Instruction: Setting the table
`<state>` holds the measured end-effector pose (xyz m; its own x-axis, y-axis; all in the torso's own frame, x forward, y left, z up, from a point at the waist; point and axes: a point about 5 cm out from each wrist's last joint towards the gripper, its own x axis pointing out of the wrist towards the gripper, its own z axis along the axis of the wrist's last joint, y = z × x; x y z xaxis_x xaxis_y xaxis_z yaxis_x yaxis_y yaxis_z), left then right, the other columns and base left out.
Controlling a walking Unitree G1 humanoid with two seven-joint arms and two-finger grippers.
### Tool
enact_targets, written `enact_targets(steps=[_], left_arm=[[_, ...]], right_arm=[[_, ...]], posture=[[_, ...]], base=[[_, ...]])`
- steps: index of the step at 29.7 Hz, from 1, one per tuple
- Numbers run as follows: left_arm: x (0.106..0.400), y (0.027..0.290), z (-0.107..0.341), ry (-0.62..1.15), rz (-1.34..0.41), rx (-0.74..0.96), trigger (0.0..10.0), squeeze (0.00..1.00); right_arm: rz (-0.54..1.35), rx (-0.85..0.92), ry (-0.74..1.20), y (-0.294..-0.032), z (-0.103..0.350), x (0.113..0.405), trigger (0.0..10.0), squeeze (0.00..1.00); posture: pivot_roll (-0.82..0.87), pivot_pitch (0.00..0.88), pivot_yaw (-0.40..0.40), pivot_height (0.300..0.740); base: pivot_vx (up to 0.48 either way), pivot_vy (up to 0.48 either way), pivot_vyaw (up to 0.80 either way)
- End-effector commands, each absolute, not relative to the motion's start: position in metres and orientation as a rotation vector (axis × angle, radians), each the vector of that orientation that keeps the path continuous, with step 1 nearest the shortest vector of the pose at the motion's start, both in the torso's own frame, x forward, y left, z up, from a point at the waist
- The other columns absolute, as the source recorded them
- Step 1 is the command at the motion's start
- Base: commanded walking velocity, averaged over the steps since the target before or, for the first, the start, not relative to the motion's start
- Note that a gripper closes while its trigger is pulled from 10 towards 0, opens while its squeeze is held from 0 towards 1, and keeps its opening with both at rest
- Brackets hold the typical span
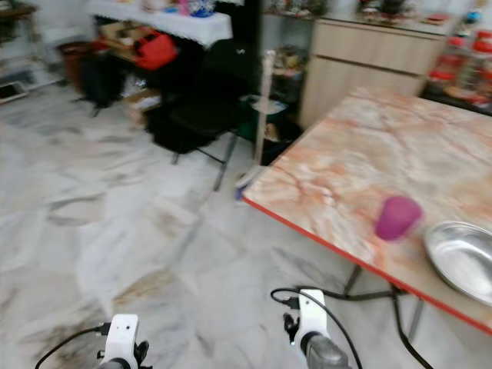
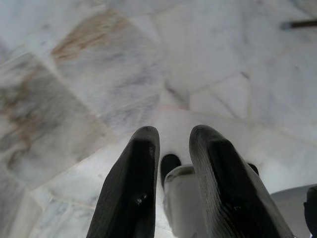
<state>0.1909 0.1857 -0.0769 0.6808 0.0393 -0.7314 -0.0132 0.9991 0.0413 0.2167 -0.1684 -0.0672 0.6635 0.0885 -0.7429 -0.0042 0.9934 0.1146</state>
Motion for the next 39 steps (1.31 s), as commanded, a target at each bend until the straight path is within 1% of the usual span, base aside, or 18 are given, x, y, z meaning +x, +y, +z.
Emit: enact_targets(steps=[1, 10, 13, 20, 39], left_arm=[[0.1884, 0.1857, -0.0782, 0.832, 0.019, 0.046, 10.0, 0.00], [0.1877, 0.1848, -0.0787, 0.835, 0.015, 0.056, 10.0, 0.00], [0.1877, 0.1846, -0.0787, 0.837, -0.001, 0.096, 10.0, 0.00], [0.1891, 0.1852, -0.0781, 0.837, 0.004, 0.089, 10.0, 0.00], [0.1883, 0.1847, -0.0783, 0.834, -0.007, 0.078, 10.0, 0.00]], right_arm=[[0.056, 0.108, 0.832, -0.1651, -0.0650, 0.2208, 10.0, 0.00], [0.049, 0.105, 0.831, -0.1663, -0.0644, 0.2216, 10.0, 0.00], [0.048, 0.105, 0.828, -0.1657, -0.0641, 0.2222, 10.0, 0.00], [0.043, 0.107, 0.829, -0.1657, -0.0645, 0.2217, 10.0, 0.00], [0.047, 0.108, 0.829, -0.1644, -0.0649, 0.2211, 10.0, 0.00]], posture=[[0.08, 0.000, -0.052, 0.727], [0.08, 0.000, -0.055, 0.727], [0.07, 0.000, -0.052, 0.727], [0.07, 0.000, -0.048, 0.727], [0.07, 0.000, -0.044, 0.727]], base=[[0.000, 0.000, -0.71], [0.000, 0.000, -0.71], [0.000, -0.405, -0.71], [0.000, -0.470, -0.71], [0.000, 0.000, -0.71]])
